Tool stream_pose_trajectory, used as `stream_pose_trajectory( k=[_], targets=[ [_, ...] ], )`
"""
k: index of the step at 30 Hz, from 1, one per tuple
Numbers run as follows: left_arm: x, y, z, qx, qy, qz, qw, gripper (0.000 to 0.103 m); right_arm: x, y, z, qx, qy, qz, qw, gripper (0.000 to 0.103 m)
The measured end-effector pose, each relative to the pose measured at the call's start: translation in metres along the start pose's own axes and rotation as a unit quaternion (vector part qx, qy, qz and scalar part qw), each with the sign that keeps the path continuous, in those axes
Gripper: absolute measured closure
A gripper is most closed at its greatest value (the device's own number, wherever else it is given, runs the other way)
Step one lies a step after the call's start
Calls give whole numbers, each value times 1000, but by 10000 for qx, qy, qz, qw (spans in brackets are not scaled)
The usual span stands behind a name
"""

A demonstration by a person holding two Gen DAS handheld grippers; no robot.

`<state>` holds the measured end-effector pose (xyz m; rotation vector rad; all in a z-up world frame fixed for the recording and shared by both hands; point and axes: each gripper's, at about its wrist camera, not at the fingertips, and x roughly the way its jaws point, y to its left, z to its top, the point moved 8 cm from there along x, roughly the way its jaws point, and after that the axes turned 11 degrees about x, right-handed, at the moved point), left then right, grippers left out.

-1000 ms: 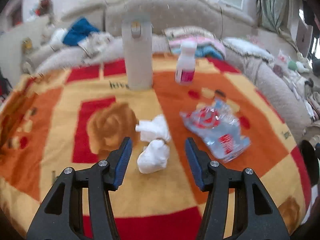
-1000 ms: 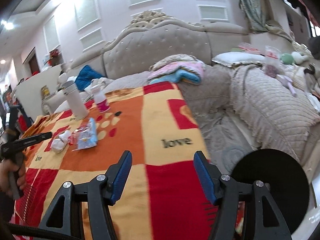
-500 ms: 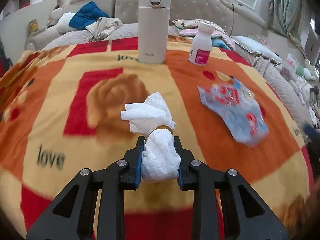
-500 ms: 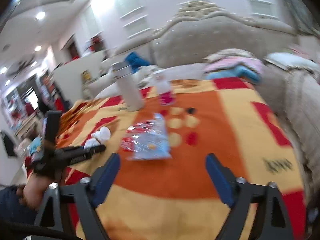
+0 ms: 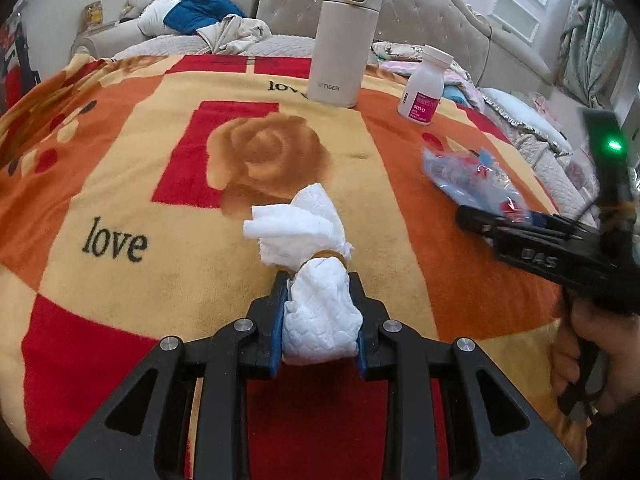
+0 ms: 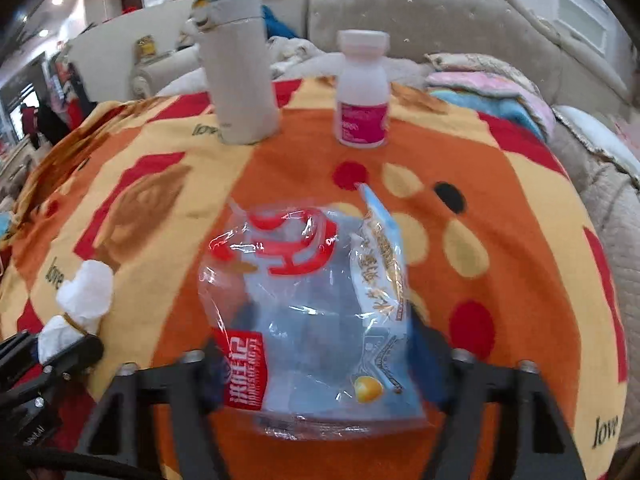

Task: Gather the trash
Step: 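Grasp the white crumpled tissue with the left gripper while the right grasps the clear plastic bag, then carry the tissue and clear plastic bag over the black bin and release both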

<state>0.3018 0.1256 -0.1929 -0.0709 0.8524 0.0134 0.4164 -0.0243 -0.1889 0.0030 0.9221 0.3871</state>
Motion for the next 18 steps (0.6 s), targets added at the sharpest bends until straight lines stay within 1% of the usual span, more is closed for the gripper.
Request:
stream_pose_trajectory(
  k=[1,2,5,8,9,13,16,17,18],
  targets=[
    [0,-1,0,1,1,5,10000,78,-6,-1,-1,48,-2,142,9999,51],
    [0,1,0,4,2,7,10000,78,-15,-3,-4,75,-18,291,9995,53],
    [1,3,1,19,9,36,10000,78,-45,-6,-11,33,-183,434,9989,53],
    [1,5,0,33,10,84,10000,78,-89,-14,-29,-10,-401,669,9970,53],
    [0,6,0,17,8,147,9999,78,-108,-19,-39,-1,-484,775,9958,53],
    [-12,3,-8,-34,-2,341,9994,78,-154,-36,-80,-48,-748,1006,9921,53],
    [-30,-13,-17,-88,3,420,9991,78,-167,-57,-113,185,-928,1023,9902,53],
    [-35,-18,-18,-62,-21,442,9990,78,-164,-65,-120,268,-795,837,9930,53],
    [-43,-27,-18,36,-66,522,9986,78,-169,-69,-120,226,-852,735,9934,53]
  ],
)
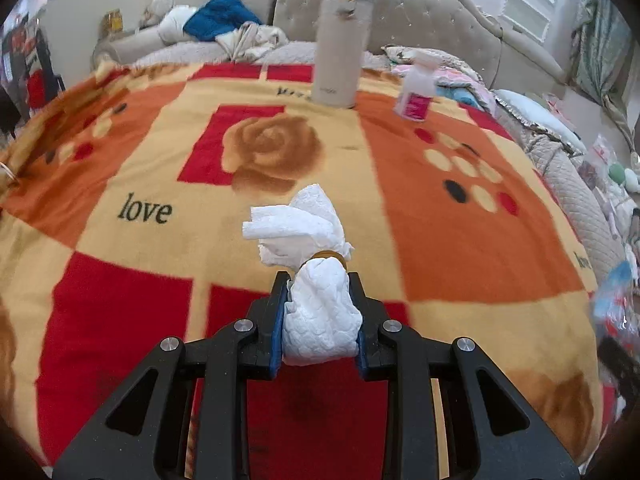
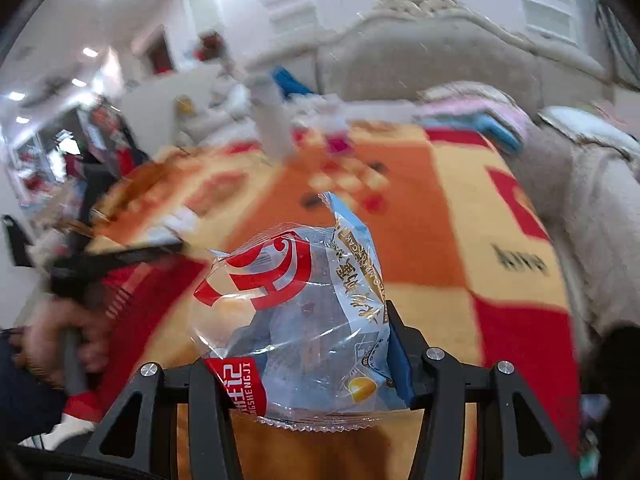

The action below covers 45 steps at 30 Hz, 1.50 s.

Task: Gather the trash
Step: 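Carry the tissue and clear plastic bag over the black bin and release both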

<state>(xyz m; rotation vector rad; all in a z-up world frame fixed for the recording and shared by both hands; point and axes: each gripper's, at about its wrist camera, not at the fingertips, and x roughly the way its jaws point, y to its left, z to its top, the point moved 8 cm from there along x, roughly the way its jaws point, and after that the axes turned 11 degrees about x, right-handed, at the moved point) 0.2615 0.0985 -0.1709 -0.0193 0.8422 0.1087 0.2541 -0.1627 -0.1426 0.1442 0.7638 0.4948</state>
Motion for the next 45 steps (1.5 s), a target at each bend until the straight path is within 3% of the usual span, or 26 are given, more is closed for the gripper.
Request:
stream_pose_trajectory(
  k=[4,9,34,41,45],
  targets=[
    [-25,-23,0,239,-183,243,9993,78,-10,-8,2,-10,-126,-58,9999,53],
    [-30,-42,-7,467,-181,332,9982,78,-9,-6,1,-105,-84,-42,9999,53],
    [-30,-47,-9,572,-143,397,9975,78,-22,-20,5,-45,-285,-257,9993,53],
    [-41,-72,-3,834,-303,373,9954,78,-48,-61,16,505,-666,-607,9947,53],
    [-49,-104,6,1031,-440,204,9935,78,-75,-105,15,1015,-911,-1054,9850,53]
  ],
)
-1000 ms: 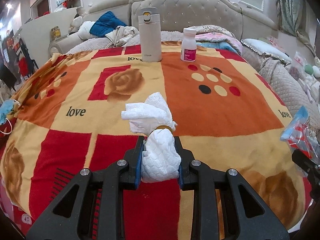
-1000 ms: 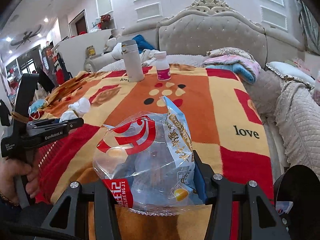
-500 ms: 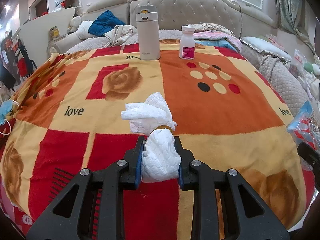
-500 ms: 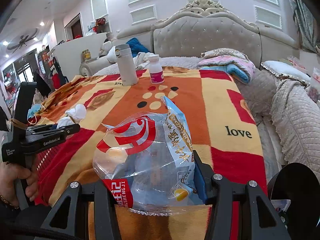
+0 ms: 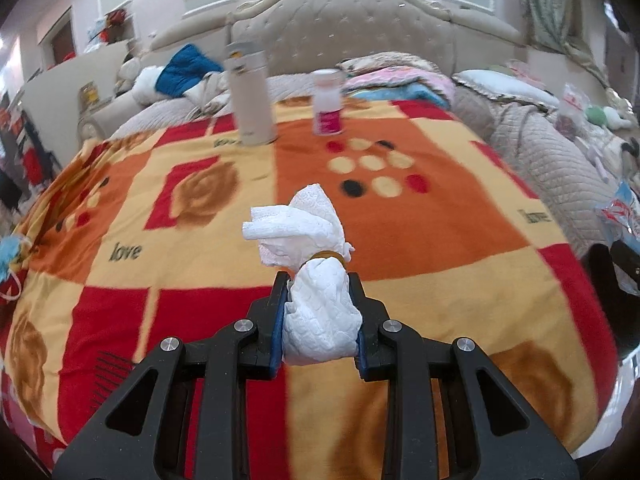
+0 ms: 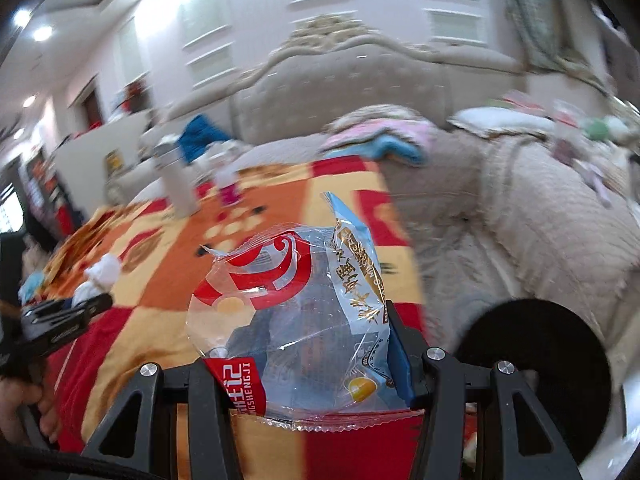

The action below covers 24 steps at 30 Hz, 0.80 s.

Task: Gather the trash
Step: 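Carry the tissue and clear plastic bag over the black bin and release both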

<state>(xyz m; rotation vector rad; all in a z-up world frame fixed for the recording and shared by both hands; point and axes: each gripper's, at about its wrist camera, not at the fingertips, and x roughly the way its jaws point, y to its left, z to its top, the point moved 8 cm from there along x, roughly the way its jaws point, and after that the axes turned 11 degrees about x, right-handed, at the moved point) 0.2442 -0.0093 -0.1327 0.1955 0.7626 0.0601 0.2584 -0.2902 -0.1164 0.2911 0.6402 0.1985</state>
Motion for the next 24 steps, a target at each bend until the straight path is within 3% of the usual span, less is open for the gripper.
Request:
stream_pose_trajectory(
  k=[8,11,15,20,21,22,24],
  targets=[
    [-11,-88,39,532,-260,-548,9967,78,-39,-99,8,856,-235,-928,9917,53],
    [-13,-139,58,861,-299,-1013,9907,78,-51,-130,8,1110,-278,-1170,9865,53],
    [-18,-226,76,1390,-302,-2068,9680,78,-58,-165,4,1428,-241,-1462,9786,53],
    [-15,-306,75,1771,-273,-2856,9414,78,-52,-192,-2,1675,-37,-1673,9716,52],
    [-14,-320,72,1830,-256,-3103,9325,78,-48,-194,-2,1688,9,-1687,9711,49],
    [-13,-329,69,1908,-226,-3245,9262,76,-46,-195,-3,1705,33,-1679,9709,43],
    [-6,-344,64,2106,-109,-3247,9220,63,-43,-197,-5,1726,79,-1722,9698,40]
  ],
)
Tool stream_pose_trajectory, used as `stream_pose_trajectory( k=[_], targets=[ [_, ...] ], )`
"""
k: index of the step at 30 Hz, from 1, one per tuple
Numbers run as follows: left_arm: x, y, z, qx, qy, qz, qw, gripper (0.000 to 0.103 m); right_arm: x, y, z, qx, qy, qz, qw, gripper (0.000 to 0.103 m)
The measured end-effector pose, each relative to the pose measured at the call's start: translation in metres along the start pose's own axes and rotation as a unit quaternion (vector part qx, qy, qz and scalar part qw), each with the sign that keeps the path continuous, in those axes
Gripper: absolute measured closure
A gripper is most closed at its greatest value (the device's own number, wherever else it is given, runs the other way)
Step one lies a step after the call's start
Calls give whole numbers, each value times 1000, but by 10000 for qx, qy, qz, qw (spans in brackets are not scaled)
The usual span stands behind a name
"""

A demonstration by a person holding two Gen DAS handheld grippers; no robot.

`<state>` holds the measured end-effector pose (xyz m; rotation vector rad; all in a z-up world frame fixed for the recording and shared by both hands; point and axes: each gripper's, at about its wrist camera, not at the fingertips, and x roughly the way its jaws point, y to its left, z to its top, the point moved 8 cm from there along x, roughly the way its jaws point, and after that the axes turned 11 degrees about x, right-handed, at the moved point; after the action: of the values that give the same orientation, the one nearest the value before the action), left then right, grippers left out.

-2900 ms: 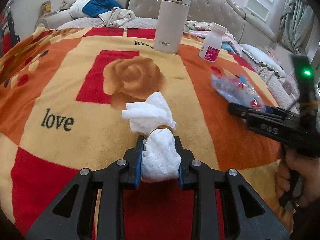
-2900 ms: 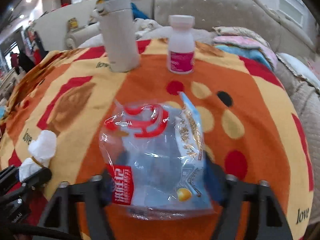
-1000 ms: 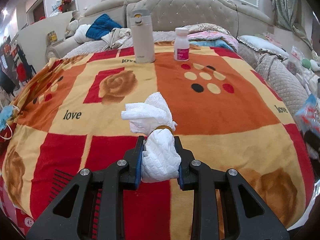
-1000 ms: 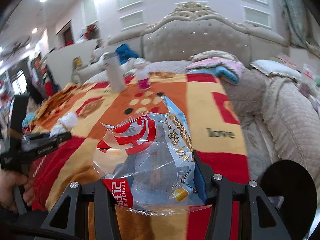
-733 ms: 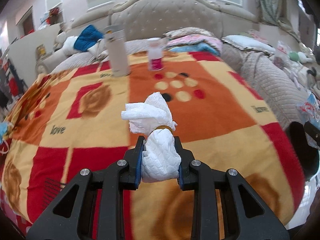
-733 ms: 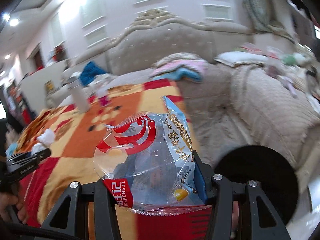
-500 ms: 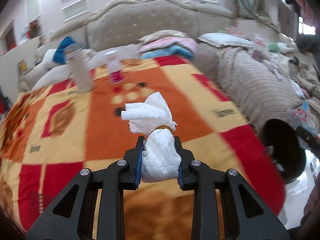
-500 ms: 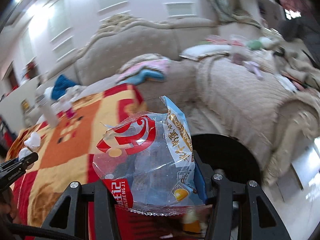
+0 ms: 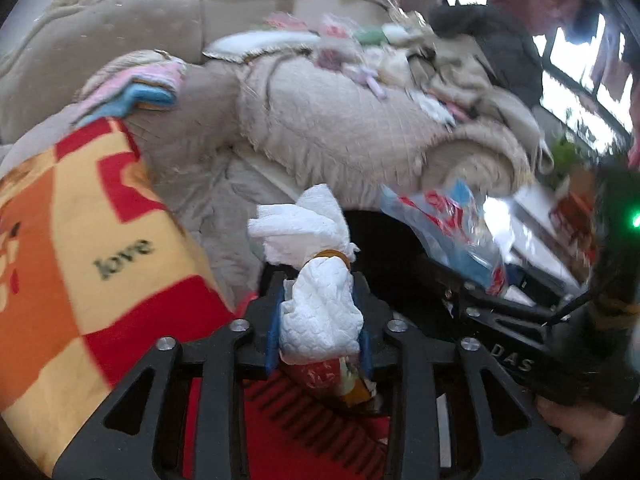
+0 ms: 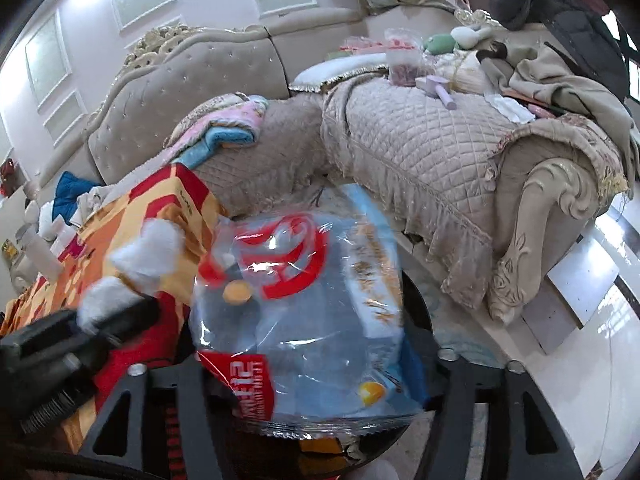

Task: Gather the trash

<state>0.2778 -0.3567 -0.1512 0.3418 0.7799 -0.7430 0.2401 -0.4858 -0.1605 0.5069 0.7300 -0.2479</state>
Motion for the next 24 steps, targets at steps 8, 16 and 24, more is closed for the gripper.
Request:
stream_pose_trajectory(
  k=[8,16,24],
  targets=[
    [-10,28,-1,-543,-166,58,9984,42,5,-4,0,166,111,109,9997,38],
    [-68,67,-19,-1277,-777,673,9865,27,-6,9,0,438,22,581,9973,18],
    [-148,70,-57,-1095,-895,2070,9681,7,-99,42,-5,-345,-1222,436,9909,18]
  ],
)
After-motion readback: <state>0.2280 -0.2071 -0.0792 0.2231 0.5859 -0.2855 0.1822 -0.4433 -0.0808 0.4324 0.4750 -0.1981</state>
